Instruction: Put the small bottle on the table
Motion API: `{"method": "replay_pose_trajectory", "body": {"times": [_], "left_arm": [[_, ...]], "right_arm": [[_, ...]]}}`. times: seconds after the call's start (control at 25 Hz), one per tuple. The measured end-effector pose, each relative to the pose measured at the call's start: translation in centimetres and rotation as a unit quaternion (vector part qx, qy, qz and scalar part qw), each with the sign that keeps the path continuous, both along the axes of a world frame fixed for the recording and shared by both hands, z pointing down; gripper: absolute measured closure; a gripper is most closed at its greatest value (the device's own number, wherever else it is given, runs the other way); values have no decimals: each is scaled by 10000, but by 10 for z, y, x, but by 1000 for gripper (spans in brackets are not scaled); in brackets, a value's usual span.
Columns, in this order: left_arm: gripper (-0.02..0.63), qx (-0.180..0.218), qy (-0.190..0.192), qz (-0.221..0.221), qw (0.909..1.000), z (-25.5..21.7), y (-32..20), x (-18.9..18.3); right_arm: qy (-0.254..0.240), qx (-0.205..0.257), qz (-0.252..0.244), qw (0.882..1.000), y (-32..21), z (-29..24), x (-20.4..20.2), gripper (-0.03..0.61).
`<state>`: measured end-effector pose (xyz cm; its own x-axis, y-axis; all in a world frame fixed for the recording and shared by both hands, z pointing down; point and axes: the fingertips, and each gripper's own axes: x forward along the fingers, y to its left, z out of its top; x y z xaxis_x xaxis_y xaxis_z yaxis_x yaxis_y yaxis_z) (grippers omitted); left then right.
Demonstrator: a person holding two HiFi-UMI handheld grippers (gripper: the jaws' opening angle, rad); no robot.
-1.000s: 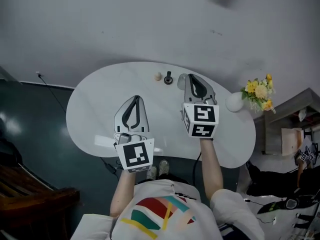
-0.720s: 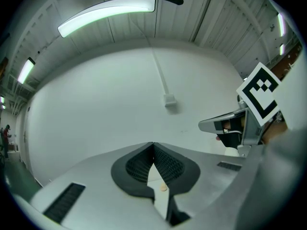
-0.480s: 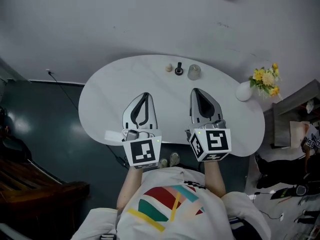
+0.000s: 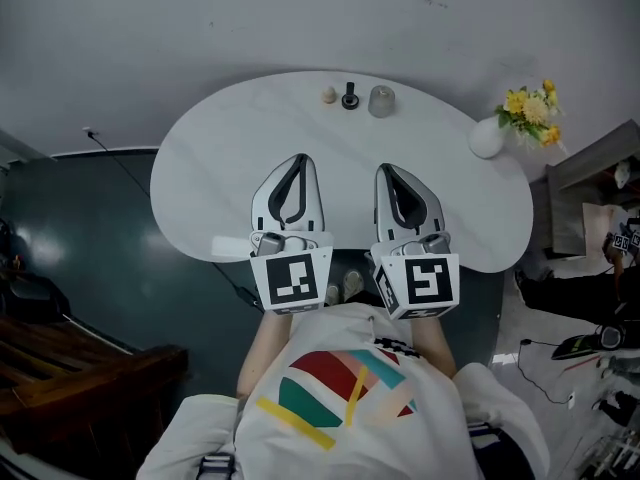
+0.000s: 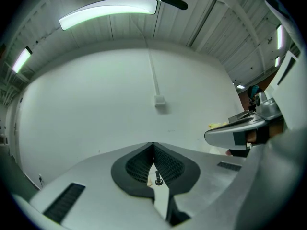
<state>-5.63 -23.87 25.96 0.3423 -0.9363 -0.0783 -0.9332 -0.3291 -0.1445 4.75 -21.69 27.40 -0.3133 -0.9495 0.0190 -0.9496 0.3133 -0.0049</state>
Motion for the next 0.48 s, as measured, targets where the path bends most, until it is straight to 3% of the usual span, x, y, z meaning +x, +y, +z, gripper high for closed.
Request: {"method": "replay_pose_trajectory", "body": {"times": [0.48], "left_arm": [[598,-31,-161,2,9999,2,2,4]], "right_arm": [[-329,-303,-154,9989,-3,18,-3,568]]}}
